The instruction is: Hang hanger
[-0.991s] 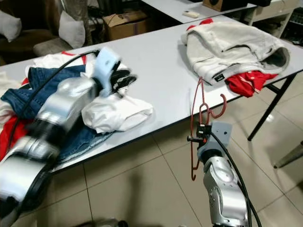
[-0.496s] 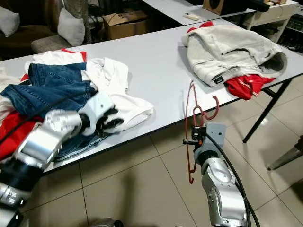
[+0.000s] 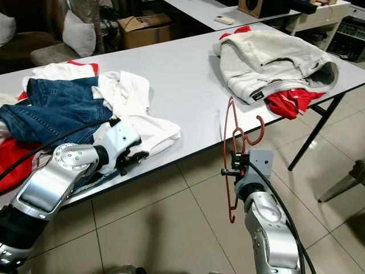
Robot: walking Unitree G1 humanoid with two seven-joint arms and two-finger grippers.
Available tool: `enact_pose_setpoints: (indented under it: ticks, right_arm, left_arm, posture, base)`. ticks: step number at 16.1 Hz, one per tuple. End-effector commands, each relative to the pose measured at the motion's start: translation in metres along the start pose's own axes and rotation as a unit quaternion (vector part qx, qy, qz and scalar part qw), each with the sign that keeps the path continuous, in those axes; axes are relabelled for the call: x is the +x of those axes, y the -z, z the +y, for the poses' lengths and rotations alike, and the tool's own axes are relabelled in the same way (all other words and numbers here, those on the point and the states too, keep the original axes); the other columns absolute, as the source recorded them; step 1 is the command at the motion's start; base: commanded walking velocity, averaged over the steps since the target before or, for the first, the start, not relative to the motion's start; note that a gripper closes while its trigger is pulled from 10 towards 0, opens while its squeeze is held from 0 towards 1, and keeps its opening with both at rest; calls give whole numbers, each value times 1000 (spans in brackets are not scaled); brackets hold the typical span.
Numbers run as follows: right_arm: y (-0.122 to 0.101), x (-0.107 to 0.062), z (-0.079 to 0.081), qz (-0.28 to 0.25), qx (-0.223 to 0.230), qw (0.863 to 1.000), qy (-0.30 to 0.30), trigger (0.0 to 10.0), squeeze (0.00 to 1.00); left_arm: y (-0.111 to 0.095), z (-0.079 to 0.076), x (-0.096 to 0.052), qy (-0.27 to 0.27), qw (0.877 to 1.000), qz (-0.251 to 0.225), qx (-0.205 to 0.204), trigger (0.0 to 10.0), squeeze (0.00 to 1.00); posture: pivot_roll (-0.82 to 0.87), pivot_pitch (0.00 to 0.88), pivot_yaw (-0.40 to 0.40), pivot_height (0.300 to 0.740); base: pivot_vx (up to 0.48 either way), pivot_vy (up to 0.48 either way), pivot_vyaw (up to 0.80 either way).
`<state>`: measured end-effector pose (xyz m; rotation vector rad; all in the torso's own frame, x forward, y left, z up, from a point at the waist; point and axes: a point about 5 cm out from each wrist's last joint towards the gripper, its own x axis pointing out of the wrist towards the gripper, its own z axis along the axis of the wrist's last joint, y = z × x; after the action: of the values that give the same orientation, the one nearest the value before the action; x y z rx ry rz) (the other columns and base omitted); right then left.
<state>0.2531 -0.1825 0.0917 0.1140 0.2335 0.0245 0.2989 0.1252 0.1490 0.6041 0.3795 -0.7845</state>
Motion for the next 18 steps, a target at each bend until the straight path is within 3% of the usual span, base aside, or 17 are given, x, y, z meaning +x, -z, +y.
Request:
enact_pose_setpoints:
  ticks: [1,6,9,10,11,12,13,18]
  right_arm:
    - [-2,-2,-1,-2,-2,1000,-1,10000,0]
    - [-4,-4,-2,-2,-5,1000,-1,10000,0]
    - [-4,-4,-3,-2,-6,1000,1,10000,0]
    - [-4,-4,-3,-2,-6,1000,2,10000,0]
    - [-4,-4,-3,-2,-6,1000,2,10000,0]
    - [-4,-4,-3,-2,-6,1000,2,10000,0]
    - [-5,-3,-3,-2,-6,1000,2,10000,0]
    - [-6,-3,-2,-6,-4,1000,-3,10000,0]
  left_arm:
    - [-1,-2,-1,3,1000,0,17,10000,0]
    - [5,2,11,-28,994,38,102,10000,0]
    - [8,8,11,-49,990,51,121,9647,0]
    - [10,11,11,-54,988,56,130,5961,0]
    - [10,11,11,-54,988,56,130,5961,0]
    - [11,11,11,-55,988,57,131,4392,0]
    - [12,14,11,-59,988,57,132,0,0]
    - [8,20,9,-69,990,33,116,0,0]
  posture:
    - [-101,0,34,740]
    - [-109,0,33,740]
    - [-112,0,35,740]
    - [-113,0,35,740]
    - [-113,0,35,740]
    - [-113,0,35,740]
    - [-109,0,32,740]
    - [-108,0,32,740]
  base:
    - [0,0,0]
    - [0,0,0]
    - [0,0,0]
    - [0,0,0]
    - [0,0,0]
    - [0,0,0]
    - [0,0,0]
    - [0,0,0]
